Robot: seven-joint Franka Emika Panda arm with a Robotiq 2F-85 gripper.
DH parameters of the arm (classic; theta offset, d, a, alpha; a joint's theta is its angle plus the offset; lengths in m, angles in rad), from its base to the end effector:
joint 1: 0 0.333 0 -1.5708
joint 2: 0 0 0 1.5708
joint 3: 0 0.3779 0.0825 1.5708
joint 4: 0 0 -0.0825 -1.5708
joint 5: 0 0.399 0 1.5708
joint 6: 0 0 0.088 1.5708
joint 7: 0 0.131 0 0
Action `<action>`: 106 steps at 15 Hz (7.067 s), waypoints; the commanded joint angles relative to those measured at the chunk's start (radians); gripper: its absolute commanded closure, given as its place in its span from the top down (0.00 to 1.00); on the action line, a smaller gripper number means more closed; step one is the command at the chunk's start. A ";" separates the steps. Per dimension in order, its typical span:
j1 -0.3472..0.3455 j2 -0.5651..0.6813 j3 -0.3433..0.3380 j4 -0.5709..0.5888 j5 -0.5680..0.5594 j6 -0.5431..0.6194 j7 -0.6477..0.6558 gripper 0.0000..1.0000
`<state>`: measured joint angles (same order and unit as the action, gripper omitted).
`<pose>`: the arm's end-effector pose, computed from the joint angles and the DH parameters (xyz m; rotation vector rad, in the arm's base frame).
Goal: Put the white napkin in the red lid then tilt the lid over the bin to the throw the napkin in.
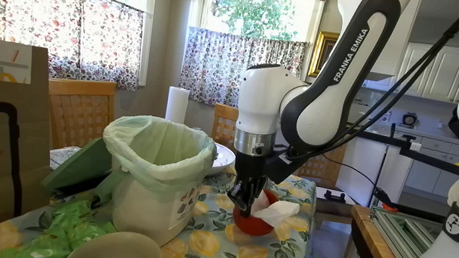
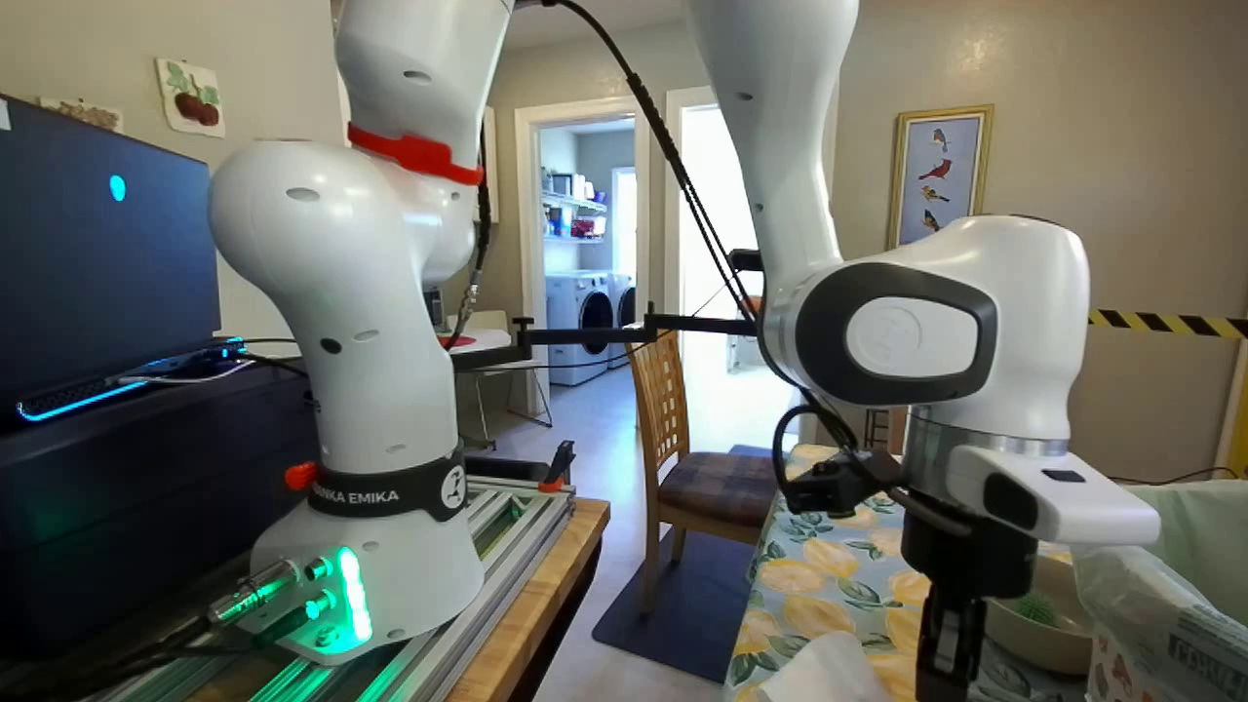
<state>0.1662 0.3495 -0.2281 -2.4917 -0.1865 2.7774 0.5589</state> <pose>0.4832 -0.0295 0.1706 2.9216 -0.6429 -0.0375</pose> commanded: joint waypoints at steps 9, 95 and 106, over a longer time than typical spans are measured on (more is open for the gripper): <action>0.016 -0.338 0.191 -0.127 0.001 -0.242 -0.122 0.01; 0.026 0.038 0.153 0.015 -0.594 -0.257 -0.183 0.00; -0.024 -0.334 0.156 -0.203 -0.811 -0.296 0.123 0.01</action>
<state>0.1745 0.1406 -0.1037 -2.6092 -0.9414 2.4943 0.6241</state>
